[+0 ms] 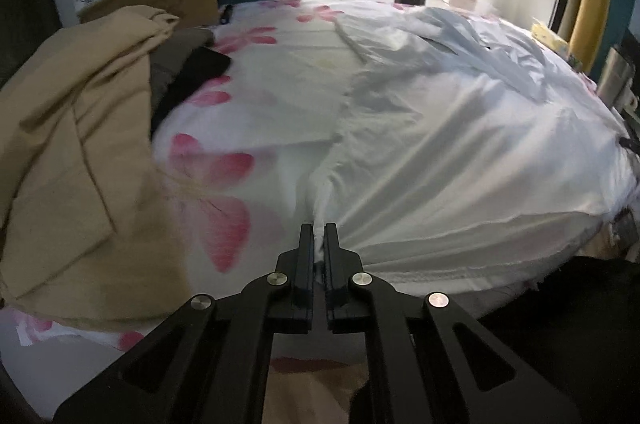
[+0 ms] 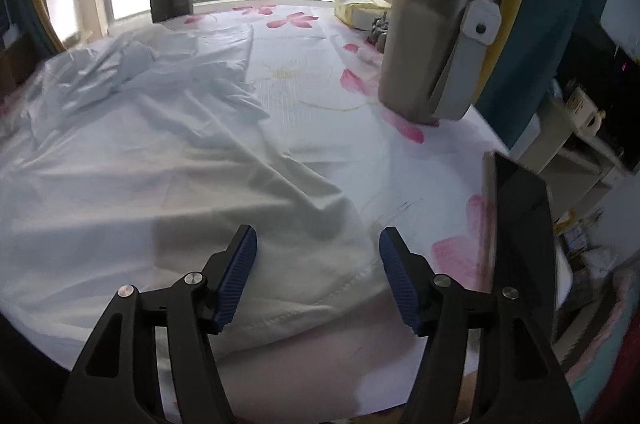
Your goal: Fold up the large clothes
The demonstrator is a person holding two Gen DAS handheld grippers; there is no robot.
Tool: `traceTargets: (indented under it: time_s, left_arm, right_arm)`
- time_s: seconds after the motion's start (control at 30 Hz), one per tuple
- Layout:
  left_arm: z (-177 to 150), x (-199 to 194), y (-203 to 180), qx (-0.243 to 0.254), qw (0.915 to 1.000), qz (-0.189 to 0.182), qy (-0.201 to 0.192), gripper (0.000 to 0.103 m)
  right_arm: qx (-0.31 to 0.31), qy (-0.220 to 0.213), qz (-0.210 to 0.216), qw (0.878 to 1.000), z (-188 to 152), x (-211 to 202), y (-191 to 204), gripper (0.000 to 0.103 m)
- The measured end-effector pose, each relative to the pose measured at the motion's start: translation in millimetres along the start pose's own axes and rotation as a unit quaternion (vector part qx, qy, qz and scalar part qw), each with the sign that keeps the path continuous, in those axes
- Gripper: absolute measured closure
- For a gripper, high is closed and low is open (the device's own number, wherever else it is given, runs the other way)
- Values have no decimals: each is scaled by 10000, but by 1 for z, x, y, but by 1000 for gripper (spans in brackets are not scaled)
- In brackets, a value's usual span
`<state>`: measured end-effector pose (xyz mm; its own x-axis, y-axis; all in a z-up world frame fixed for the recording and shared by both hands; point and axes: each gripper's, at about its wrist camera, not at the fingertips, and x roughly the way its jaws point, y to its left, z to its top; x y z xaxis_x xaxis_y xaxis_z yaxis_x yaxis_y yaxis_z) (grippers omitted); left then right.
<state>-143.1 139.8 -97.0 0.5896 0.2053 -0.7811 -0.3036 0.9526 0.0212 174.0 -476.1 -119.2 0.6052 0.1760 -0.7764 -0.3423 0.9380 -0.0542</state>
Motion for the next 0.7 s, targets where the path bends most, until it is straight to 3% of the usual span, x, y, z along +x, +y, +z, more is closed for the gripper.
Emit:
traceTargets:
  time_s: [0.07, 0.2, 0.27, 0.3, 0.33, 0.37, 0.43, 0.57, 0.7]
  left_arm:
    - [3, 1, 2, 11, 10000, 40, -39, 99]
    - [7, 1, 5, -98, 9998, -90, -166, 98]
    - [7, 0, 7, -258, 9992, -239, -196, 98]
    - [7, 0, 9, -345, 9987, -321, -170, 97]
    - [5, 1, 11, -463, 9980, -395, -145, 87]
    - [3, 1, 14, -584, 9973, -432, -142, 65]
    - [-1, 3, 18, -798, 9954, -515, -100, 42]
    - [-6, 5, 14, -928, 9945, -489, -77, 42]
    - [-8, 7, 2, -630, 9977, -227, -133, 43]
  right_arm:
    - [-26, -24, 97, 9999, -3, -3, 4, 42]
    - [-213, 29, 311, 9993, -5, -9, 19, 78]
    - [-345, 86, 407, 9985, -6, -12, 27, 87]
    - [-378, 99, 414, 9984, -7, -13, 29, 87]
    - [-405, 84, 413, 9983, -8, -14, 31, 87]
    - [-418, 55, 404, 9983, -9, -14, 31, 87]
    - [-366, -42, 434, 9984, -12, -13, 28, 86]
    - [-310, -122, 415, 9986, -14, -14, 29, 85]
    - [-305, -143, 392, 9987, -16, -16, 31, 85]
